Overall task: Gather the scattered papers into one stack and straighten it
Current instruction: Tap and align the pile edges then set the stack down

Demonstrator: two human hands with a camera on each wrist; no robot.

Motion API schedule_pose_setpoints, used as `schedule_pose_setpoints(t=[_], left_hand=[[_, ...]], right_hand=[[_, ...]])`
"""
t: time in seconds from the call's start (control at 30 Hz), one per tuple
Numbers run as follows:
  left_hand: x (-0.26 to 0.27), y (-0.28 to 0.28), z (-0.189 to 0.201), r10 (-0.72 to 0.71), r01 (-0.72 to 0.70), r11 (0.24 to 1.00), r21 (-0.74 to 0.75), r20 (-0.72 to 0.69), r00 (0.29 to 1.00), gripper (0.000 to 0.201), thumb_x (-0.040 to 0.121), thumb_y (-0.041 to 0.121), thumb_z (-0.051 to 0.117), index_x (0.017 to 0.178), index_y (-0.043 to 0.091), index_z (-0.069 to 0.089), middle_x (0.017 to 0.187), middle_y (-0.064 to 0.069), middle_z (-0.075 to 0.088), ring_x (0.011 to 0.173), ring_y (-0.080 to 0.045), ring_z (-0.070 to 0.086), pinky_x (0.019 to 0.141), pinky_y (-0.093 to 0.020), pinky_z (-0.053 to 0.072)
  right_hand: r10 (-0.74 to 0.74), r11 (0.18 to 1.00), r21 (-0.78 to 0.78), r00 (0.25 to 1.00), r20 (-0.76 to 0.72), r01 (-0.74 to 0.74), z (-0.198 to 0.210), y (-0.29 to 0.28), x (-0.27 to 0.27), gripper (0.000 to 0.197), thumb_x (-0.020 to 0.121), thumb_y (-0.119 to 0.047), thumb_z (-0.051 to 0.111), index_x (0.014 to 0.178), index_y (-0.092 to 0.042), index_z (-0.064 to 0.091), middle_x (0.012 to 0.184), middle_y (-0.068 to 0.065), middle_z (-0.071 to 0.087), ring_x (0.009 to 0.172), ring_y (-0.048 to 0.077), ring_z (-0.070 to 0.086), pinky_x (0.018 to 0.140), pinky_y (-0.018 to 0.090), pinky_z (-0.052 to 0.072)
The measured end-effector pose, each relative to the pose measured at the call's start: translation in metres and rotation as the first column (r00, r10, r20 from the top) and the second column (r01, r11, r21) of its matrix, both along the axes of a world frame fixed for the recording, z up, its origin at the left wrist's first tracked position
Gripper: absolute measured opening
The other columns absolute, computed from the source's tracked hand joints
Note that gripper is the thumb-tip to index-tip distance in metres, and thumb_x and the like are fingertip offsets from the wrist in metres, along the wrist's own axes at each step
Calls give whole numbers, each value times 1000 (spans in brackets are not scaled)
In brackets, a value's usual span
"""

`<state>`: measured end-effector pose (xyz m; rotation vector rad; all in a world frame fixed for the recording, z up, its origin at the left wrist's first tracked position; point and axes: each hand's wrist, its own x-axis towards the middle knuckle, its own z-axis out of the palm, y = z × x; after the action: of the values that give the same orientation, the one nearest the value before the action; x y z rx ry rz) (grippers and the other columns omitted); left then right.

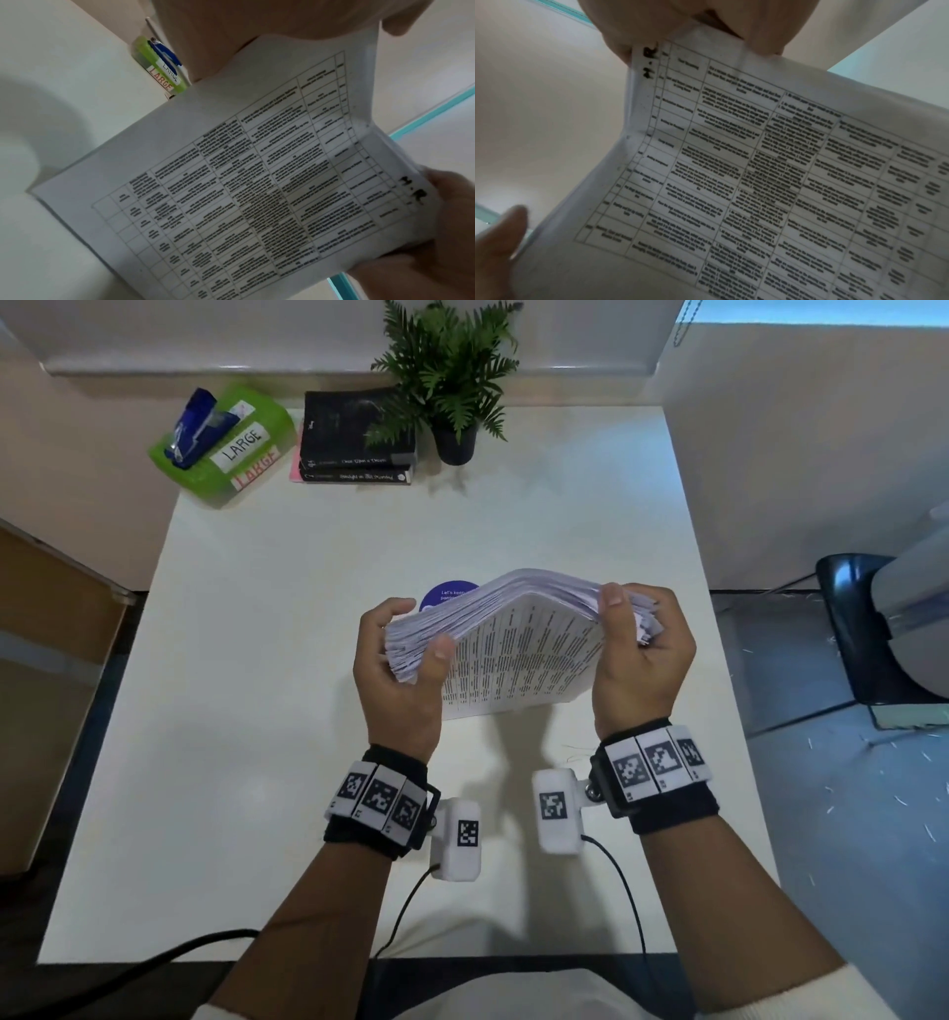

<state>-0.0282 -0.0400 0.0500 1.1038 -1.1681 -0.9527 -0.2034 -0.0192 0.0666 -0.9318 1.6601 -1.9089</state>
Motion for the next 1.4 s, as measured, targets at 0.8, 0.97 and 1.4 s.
schedule_pose_setpoints(t=[0.8, 0.97, 1.4], left_hand=[[-11, -9, 18, 172, -172, 985, 33, -17, 985, 30, 84, 34, 60, 87, 4, 58, 77, 8, 58, 66, 4, 55, 65, -11, 43], [-12, -11, 19, 172, -172, 983, 59, 1, 985, 17, 89, 19, 60, 87, 3, 59, 78, 5, 59, 67, 4, 56, 66, -10, 43], [-9, -26, 16, 175, -179, 979, 95, 49, 983, 23, 96, 26, 56, 81, 9, 55, 71, 10, 53, 66, 1, 51, 68, -12, 42]], right_hand=[[9, 999, 40, 998, -64, -7, 7, -1, -8, 16, 92, -13, 68, 93, 2, 62, 81, -3, 61, 70, -2, 57, 67, 16, 47], [14, 998, 55, 996, -92, -9, 8, -4, -7, 14, 93, -13, 64, 95, 1, 62, 86, 0, 62, 78, 7, 60, 75, 23, 49], [325, 944, 66, 945, -33, -323, -12, -2, -27, 90, 60, -69, 78, 125, -12, 48, 103, 21, 66, 99, 26, 65, 84, 34, 56]])
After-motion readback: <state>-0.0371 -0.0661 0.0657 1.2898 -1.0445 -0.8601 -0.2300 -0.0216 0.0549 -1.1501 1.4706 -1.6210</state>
